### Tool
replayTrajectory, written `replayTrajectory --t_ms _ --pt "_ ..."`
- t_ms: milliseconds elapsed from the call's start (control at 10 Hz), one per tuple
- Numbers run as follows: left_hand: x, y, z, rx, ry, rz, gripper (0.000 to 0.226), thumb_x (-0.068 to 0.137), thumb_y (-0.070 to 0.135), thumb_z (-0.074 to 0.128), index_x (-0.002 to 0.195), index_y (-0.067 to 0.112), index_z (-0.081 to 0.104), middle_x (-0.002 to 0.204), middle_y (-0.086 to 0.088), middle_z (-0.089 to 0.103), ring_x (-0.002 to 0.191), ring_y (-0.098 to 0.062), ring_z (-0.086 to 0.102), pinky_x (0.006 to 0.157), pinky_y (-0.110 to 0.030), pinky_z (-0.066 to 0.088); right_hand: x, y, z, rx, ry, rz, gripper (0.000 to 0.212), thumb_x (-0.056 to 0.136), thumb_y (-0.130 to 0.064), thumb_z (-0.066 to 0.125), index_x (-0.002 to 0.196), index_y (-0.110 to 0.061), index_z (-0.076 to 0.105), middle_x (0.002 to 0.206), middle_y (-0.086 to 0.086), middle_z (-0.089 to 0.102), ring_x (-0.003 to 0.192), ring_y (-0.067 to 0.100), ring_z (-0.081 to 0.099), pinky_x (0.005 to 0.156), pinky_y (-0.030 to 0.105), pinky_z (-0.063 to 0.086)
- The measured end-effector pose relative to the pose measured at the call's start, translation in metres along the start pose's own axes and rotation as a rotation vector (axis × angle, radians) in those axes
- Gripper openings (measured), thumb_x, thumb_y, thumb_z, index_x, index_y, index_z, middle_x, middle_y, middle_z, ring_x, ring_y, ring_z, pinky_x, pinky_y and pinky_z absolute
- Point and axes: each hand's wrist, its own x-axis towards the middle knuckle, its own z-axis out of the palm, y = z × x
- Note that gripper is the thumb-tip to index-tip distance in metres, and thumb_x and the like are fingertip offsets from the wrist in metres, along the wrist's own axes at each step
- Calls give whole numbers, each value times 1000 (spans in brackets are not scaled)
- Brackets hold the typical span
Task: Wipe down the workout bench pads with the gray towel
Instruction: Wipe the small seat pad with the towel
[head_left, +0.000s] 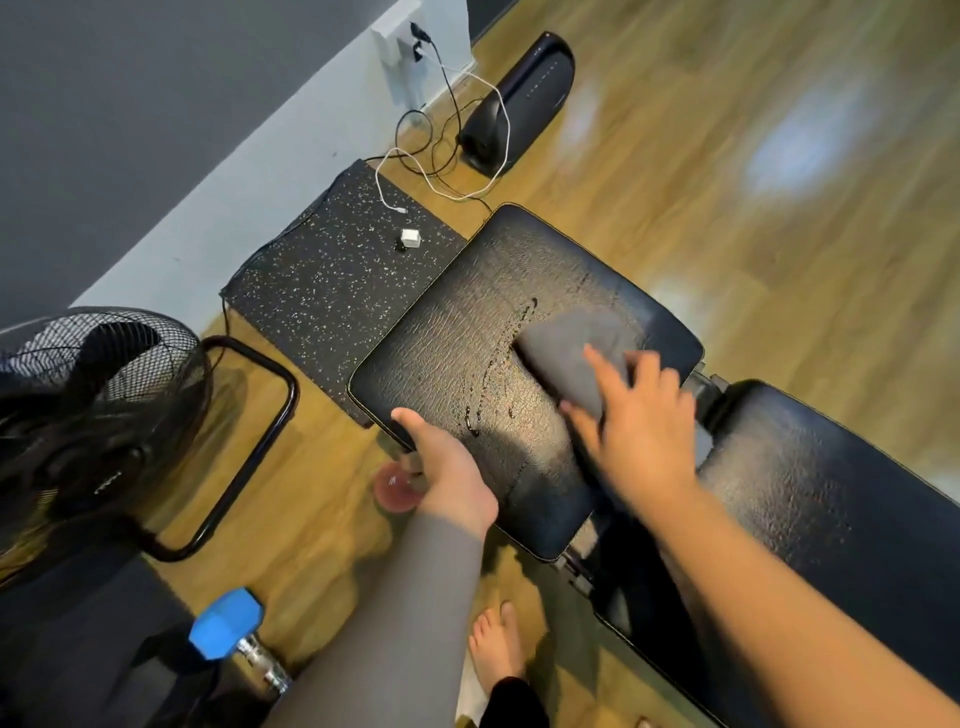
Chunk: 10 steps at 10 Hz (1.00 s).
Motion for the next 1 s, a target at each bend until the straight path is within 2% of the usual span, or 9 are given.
replayTrajectory --t_ms 100,200,300,400,500,600,700,800,1000 --pt "-2 1 7 -63 -39 -21 96 83 80 5 157 21 20 166 -4 17 153 -25 14 125 -37 10 59 12 -7 -3 -20 183 66 88 -58 59 145 -28 45 126 19 47 107 41 48 85 49 40" --pt "-4 -2 8 -198 -76 -85 82 96 72 13 158 18 20 167 -3 16 153 -24 15 122 -36 13 74 7 -7 22 -28 258 65 89 -56 59 145 -28 44 126 18 45 109 41 47 89 52 39" --pt "-16 10 7 -331 -65 -211 94 88 81 31 159 22 16 168 0 12 153 -24 18 122 -49 16 47 -12 -6 -14 12 192 65 84 -53 66 140 -27 49 119 19 49 100 39 48 81 50 41" --pt "-25 15 6 -452 -68 -222 94 87 80 39 155 17 27 163 2 27 146 -22 36 118 -47 28 0 -49 -4 -12 -10 -8 68 75 -48 72 137 -28 52 112 16 52 90 35 49 73 45 40" --pt "-26 5 2 -583 -311 -197 81 90 78 33 123 10 60 122 -9 71 112 -26 65 102 -40 47 -48 -82 5 -12 -89 -189 63 77 -38 72 136 -30 52 115 13 58 83 32 50 69 43 38" --pt "-17 -2 -2 -652 -455 -207 95 81 87 30 129 10 61 123 -20 69 119 -35 62 112 -48 40 -47 -79 11 -25 -85 -260 61 77 -41 75 134 -30 55 112 11 59 77 31 50 66 42 38" --pt "-11 -1 5 -658 -334 -221 92 76 87 43 137 19 52 133 -12 64 116 -30 64 109 -48 43 -21 -63 6 -41 -104 -352 64 77 -53 70 134 -31 54 112 10 57 83 33 52 68 43 40" --pt "-7 -3 6 -639 -191 -210 111 59 89 52 154 39 22 163 5 28 143 -25 41 118 -55 26 25 -52 3 -61 -67 -264 65 79 -56 70 136 -30 54 113 13 54 90 36 53 72 44 42" --pt "0 -8 7 -576 -108 -184 98 76 83 48 156 38 12 168 5 8 153 -21 18 122 -54 14 127 -49 -5 -45 -78 67 64 90 -60 55 145 -31 40 132 16 41 114 40 45 91 52 39"
